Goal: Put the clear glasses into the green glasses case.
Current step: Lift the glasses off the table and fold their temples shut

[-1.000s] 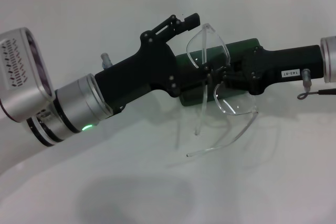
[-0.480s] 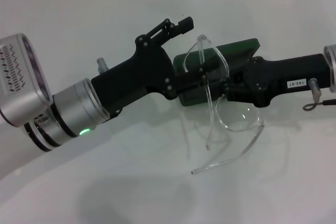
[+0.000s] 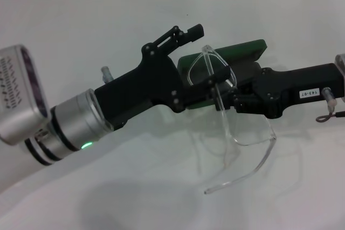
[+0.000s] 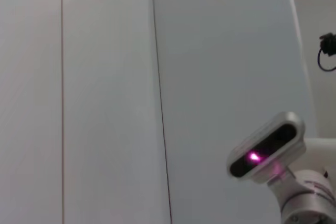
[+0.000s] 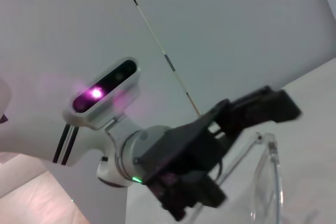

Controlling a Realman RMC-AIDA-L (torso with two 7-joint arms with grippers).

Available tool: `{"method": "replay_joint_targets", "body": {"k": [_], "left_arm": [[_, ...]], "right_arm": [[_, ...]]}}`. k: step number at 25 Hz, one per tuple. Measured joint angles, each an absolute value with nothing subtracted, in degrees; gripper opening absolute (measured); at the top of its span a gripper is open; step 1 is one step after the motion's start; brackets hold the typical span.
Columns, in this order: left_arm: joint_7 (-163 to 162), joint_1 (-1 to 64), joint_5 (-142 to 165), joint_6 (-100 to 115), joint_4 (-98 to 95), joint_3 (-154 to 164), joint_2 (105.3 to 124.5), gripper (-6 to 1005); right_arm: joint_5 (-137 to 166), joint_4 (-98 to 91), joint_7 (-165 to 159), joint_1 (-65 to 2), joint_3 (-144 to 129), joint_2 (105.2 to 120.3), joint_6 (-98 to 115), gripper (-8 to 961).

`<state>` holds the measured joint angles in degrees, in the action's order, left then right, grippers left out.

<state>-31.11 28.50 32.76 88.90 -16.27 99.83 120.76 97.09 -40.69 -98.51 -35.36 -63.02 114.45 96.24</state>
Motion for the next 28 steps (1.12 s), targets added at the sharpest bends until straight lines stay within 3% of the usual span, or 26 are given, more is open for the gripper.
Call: {"method": "replay_joint_targets", "body": {"k": [9,16,24,28], "left_arm": [[-28.0,24.4,23.4,99.8,-16.7,100.3,120.07,845],[-30.4,23.0,19.3,101.0,-13.8,99.5,117.77,846],[-31.5,27.9,34.5,100.3,-10.1,100.3,117.41,836],[-32.5,31.8,45.4,100.2,-10.7,100.3,118.56,813]], "right_arm": [[96.8,-40.6,-98.4,-33.1,-54.9,115.07,96.3,124],[86.8,-39.1,-93.1,-29.0,-46.6,115.12,96.6,124],[80.9,-36.4,-89.3,-29.7,-46.2,115.37,94.9,123],[80.8,-31.9,-87.3,-33.1,-46.8,115.48,93.7,123]]}}
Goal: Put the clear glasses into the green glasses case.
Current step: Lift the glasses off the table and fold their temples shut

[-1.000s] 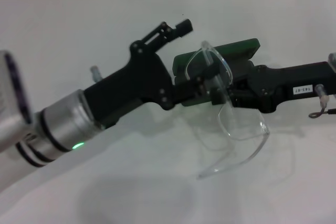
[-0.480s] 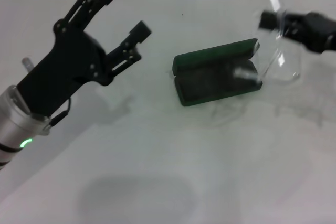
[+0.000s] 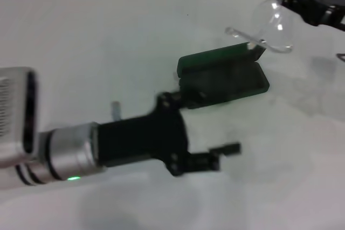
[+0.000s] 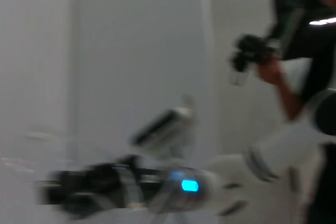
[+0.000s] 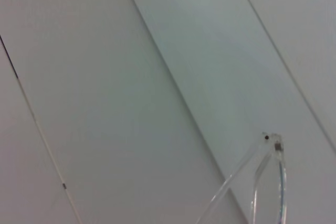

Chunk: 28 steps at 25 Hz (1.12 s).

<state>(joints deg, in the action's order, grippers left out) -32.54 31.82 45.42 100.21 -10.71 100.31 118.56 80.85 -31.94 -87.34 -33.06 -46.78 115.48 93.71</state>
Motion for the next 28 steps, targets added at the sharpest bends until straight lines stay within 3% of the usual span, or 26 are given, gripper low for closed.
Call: {"method": "replay_joint_targets", "body": {"k": [7,12,28], "left_arm": [[-37.5,37.1,51.7,99.8,-11.7,100.4,120.0,772],[-39.6,37.1,51.3,99.7,-13.7,98.6,119.9,706],[-41.8,37.4,51.3,98.3,-13.7,97.0,119.44,711]], "right_arm": [[81.2,-25.1,-83.9,-38.0,-50.5,115.77,92.2,123],[81.1,-25.1,-83.4,-38.4,-58.5,115.87,89.1,123],[82.2,-26.7,-81.2,-37.1,-73.2,115.31,89.3,123]]}}
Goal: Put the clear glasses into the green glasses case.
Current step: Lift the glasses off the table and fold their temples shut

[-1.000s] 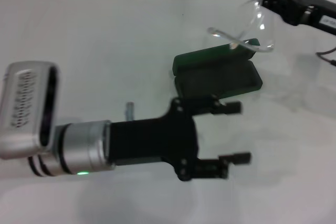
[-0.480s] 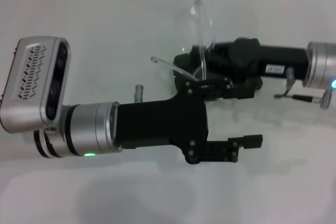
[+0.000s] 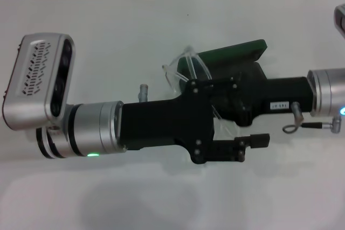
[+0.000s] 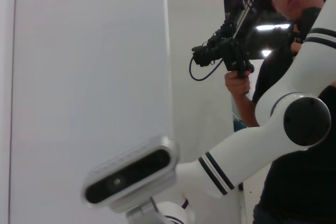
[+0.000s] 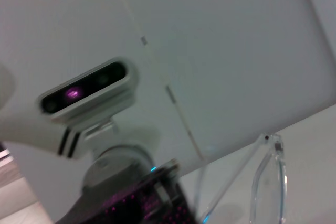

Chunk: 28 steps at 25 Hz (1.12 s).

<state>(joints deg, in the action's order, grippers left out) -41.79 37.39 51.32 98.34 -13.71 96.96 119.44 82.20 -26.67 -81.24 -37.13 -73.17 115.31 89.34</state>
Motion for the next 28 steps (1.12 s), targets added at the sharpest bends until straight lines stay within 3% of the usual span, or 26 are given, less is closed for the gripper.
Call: {"method": "replay_joint_targets", "body": {"k": [28], "left_arm": [[-42.0,36.4,50.3,98.7,-13.7,95.0,119.78,711]], "right_arm": [[87.6,-27.3,-80.8,-36.7,-73.1,114.64,96.5,123]]}}
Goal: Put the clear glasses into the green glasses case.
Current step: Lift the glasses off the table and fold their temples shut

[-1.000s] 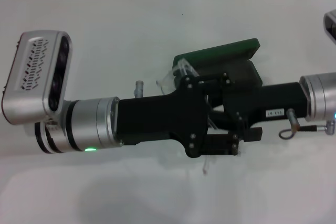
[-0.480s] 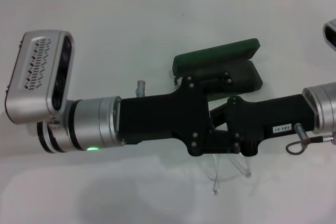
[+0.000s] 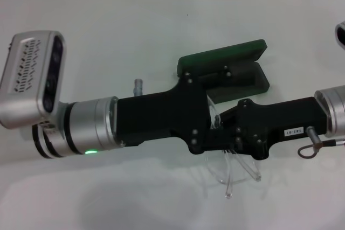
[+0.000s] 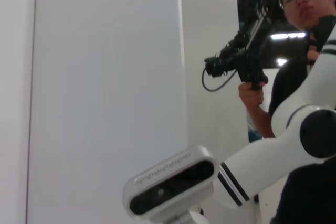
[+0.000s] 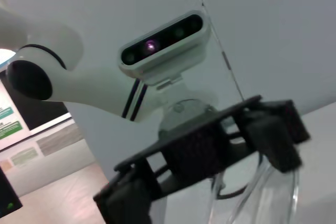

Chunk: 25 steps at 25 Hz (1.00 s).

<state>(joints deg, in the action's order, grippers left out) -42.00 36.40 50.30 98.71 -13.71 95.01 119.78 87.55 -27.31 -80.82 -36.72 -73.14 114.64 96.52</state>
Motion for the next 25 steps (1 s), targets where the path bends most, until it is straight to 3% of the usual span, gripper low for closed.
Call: {"method": "replay_joint_targets", "body": {"k": [10,25], "left_arm": [[-44.0,33.5,49.8,100.7,-17.5,95.0,119.28,711],[-51.6,36.0,53.5,98.7,-17.3,95.0,119.0,711]], "right_arm": [[87.4,-27.7,-78.2,-33.1,-63.4,114.62,95.5,123],[87.4,-28.0,-74.5,-32.7,-62.7,115.43,95.6,118]]}}
